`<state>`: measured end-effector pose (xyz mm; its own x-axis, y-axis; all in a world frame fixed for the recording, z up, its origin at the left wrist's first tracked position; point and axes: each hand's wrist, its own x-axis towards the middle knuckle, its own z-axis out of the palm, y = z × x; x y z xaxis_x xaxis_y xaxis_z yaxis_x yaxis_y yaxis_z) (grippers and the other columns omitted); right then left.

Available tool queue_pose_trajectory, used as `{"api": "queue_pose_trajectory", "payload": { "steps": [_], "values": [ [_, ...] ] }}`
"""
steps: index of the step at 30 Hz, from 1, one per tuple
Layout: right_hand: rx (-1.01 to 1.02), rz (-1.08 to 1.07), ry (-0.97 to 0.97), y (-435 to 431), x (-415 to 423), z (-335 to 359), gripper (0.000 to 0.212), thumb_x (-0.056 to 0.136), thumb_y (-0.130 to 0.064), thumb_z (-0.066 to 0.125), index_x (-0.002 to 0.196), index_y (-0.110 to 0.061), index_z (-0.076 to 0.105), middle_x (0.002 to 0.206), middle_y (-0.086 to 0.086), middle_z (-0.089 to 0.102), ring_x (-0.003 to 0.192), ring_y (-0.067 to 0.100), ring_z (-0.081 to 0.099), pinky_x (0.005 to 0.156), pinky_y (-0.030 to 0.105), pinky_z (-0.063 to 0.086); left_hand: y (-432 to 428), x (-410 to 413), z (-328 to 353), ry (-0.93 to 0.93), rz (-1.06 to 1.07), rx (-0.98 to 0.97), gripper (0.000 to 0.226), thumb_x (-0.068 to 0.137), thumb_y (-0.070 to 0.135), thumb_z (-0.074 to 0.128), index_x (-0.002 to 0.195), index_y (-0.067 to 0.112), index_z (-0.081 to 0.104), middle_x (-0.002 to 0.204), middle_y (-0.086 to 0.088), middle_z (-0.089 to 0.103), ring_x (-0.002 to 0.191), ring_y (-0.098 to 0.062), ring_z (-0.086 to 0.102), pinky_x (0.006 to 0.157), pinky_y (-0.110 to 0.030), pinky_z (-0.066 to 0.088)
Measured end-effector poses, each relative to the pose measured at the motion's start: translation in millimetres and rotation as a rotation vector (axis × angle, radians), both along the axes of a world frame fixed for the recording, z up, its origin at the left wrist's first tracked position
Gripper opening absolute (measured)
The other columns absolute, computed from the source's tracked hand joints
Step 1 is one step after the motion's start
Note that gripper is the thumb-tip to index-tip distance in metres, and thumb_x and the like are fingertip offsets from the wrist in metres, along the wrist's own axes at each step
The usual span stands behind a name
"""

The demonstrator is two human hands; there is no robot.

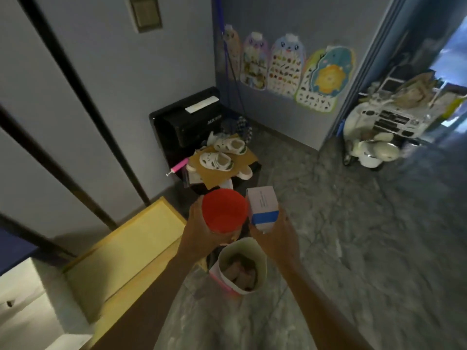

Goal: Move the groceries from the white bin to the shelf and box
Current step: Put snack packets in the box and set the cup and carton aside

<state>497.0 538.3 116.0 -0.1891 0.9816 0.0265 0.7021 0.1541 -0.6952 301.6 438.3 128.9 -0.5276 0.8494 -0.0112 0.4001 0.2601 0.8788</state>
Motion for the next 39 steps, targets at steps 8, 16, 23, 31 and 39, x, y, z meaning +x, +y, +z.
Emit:
{"api": "queue_pose_trajectory", "payload": {
  "steps": [8,16,23,31,39],
  "values": [
    [-0.177,-0.121,-0.086,-1.1,26.6,-205.3,0.1,0.074,-0.07,0.081,0.149,-0.023,0.037,0.131,-0.003,0.057,0.109,0.017,0.065,0.078,0.035,0.063,31.0,11.6,-214.9,-0.024,-0.078,-0.135,0.139,0.048,0.061,0.103,0.158,0.036,0.023,0.159,0.005,0.035,0.142,-0.018,0.047,0.109,-0.032,0.046],
    [-0.284,-0.144,-0.126,7.0,-2.1,-459.2,0.103,0.063,-0.093,0.061,0.143,-0.03,0.04,0.123,-0.009,0.058,0.104,0.012,0.064,0.081,0.035,0.062,67.0,-14.8,-467.8,0.032,-0.122,-0.222,0.137,0.057,0.052,0.102,0.161,0.033,0.015,0.167,0.002,0.029,0.15,-0.02,0.041,0.118,-0.039,0.043],
    [-0.101,-0.094,-0.472,10.9,-17.7,-526.2,0.11,0.076,-0.092,0.052,0.155,-0.016,0.041,0.149,0.008,0.054,0.147,0.031,0.035,0.117,0.055,0.027,63.5,-21.7,-544.0,0.275,-0.214,-0.245,0.146,0.05,0.089,0.085,0.165,0.028,0.02,0.161,0.005,0.041,0.146,-0.017,0.046,0.11,-0.048,0.05],
    [-0.135,-0.004,-0.535,12.9,-13.9,-517.1,0.118,0.077,-0.094,0.043,0.162,-0.013,0.03,0.162,0.008,0.044,0.155,0.029,0.029,0.124,0.049,0.019,62.7,-17.1,-532.5,0.321,-0.25,-0.271,0.146,0.051,0.096,0.073,0.166,0.032,0.011,0.169,0.008,0.025,0.153,-0.02,0.034,0.118,-0.048,0.042],
    [-0.179,0.03,-0.395,15.7,4.6,-404.1,0.115,0.08,-0.099,0.031,0.164,-0.02,0.027,0.166,0.004,0.04,0.152,0.026,0.04,0.119,0.051,0.043,51.2,-13.2,-433.9,0.398,-0.303,-0.253,0.115,0.075,0.096,0.056,0.165,0.033,0.023,0.168,0.006,0.034,0.153,-0.019,0.037,0.12,-0.033,0.026]
  ]
}}
